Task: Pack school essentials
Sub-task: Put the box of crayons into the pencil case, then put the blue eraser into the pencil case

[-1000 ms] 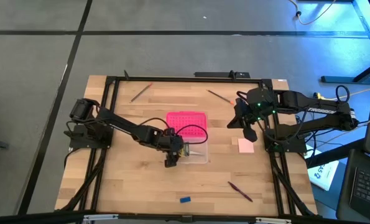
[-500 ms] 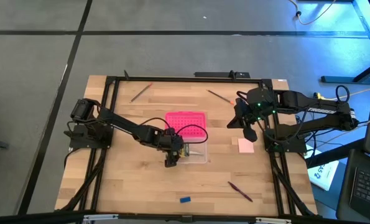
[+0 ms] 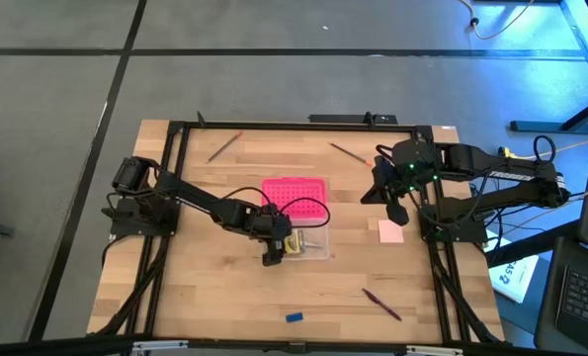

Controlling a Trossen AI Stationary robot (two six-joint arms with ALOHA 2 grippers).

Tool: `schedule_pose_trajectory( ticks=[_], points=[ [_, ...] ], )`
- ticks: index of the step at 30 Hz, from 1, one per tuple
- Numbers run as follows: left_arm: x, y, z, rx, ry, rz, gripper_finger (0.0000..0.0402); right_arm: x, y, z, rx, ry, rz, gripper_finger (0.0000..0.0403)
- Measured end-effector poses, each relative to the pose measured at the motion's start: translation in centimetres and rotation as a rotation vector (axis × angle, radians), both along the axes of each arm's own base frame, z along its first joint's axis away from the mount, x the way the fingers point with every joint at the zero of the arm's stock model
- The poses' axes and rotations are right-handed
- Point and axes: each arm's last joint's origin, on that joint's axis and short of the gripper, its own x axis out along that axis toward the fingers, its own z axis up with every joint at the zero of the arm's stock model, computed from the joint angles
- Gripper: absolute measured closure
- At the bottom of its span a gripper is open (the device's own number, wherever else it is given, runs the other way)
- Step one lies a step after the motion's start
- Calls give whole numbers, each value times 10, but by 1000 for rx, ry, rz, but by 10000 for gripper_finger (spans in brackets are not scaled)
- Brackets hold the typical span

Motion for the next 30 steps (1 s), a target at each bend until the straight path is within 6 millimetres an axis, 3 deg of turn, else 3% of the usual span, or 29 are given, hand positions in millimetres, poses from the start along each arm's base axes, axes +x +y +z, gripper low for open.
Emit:
schedule_pose_trajectory(
  ticks=[6, 13, 21, 30],
  points=[
    [-2, 1, 10, -3, -42, 56, 8, 0, 0, 0, 0, 0, 0, 382],
    [-13, -2, 44, -43, -137, 70, 6, 0, 0, 0, 0, -4, 0, 382],
    [-38, -28, 83, -83, -247, -31, 6, 0, 0, 0, 0, -5, 0, 382],
    [-54, -69, 85, -143, -243, -128, 6, 0, 0, 0, 0, -4, 0, 382]
  ],
)
